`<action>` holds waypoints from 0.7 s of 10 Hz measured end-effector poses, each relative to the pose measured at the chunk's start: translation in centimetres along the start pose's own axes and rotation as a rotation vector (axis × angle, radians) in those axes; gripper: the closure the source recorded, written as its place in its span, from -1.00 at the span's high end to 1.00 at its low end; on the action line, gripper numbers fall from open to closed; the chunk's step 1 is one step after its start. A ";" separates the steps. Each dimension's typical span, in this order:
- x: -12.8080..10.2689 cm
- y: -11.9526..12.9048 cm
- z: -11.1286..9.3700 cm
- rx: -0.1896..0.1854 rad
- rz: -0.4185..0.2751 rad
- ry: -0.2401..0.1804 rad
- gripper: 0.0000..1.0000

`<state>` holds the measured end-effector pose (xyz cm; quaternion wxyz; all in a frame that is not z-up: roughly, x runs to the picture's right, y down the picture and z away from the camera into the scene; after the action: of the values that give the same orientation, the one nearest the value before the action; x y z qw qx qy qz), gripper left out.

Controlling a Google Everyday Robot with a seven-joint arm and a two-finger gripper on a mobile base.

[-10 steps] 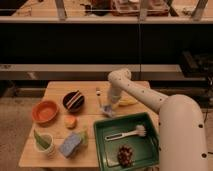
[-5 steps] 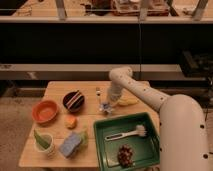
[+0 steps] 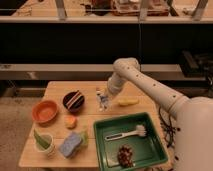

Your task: Place towel in red bowl

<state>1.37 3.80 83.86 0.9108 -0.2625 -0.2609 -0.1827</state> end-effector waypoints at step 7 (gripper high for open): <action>-1.2 -0.5 -0.5 0.019 -0.010 -0.018 -0.89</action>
<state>0.33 3.38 83.02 0.9099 -0.2543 -0.2721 -0.1827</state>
